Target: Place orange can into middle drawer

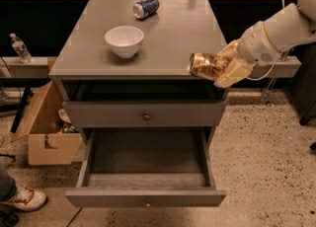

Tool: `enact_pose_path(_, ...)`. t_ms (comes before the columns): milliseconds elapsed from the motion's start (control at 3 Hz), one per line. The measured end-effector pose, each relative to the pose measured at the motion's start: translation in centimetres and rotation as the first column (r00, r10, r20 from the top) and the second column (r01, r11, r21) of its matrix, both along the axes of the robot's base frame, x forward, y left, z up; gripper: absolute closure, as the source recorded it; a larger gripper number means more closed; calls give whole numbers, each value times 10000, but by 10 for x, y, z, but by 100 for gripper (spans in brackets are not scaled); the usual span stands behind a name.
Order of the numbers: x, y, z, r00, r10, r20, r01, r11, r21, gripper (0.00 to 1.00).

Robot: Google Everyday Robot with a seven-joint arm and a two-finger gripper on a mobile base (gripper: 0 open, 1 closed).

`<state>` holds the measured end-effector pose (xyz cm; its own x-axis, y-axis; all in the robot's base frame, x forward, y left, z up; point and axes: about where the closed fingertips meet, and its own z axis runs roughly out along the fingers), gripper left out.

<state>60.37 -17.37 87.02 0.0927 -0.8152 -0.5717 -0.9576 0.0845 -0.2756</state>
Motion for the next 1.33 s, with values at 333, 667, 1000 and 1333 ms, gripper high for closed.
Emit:
enact_pose_path(333,-21,13,-40,9974,-417,-584,428,9990,163,100)
enact_pose_path(667,-43,29,-90,9894,-936,-1114,994,9939,475,100)
enact_pose_path(1000,-64,51,-158,9719,-1474,-1838,1620,9845,669,100)
enact_pose_path(1333,-65,51,-162,9704,-1493,-1899,1645,9841,670,100)
